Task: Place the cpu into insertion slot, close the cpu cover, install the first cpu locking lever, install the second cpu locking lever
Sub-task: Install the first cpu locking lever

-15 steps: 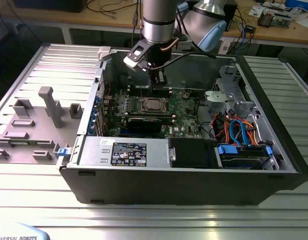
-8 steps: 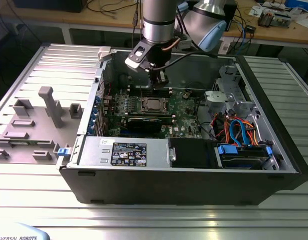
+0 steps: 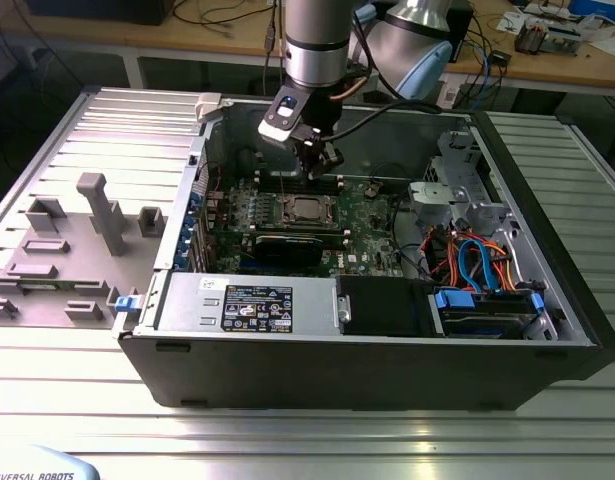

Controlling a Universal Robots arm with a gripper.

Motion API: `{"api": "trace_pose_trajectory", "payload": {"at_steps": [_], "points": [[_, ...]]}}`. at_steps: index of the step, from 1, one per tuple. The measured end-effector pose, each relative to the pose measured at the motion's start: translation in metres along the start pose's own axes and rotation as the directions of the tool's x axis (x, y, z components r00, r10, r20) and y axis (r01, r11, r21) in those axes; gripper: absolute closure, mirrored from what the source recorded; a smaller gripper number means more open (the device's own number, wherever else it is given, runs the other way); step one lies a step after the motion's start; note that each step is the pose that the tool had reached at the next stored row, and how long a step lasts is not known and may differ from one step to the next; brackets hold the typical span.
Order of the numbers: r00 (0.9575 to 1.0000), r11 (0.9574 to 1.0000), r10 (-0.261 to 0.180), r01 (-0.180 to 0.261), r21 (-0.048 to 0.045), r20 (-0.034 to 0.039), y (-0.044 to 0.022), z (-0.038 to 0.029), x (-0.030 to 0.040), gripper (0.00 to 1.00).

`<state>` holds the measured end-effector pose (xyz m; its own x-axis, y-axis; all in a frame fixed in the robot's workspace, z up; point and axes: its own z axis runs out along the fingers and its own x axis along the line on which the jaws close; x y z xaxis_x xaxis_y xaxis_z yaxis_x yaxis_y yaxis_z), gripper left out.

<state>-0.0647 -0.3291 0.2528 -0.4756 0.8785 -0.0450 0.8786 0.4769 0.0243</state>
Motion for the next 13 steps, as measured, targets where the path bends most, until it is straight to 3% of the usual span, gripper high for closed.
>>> {"api": "trace_pose_trajectory", "payload": {"at_steps": [13], "points": [[1.0000, 1.0000, -0.001, 0.001, 0.0000, 0.0000, 0.0000, 0.0000, 0.0000, 0.89]]}}
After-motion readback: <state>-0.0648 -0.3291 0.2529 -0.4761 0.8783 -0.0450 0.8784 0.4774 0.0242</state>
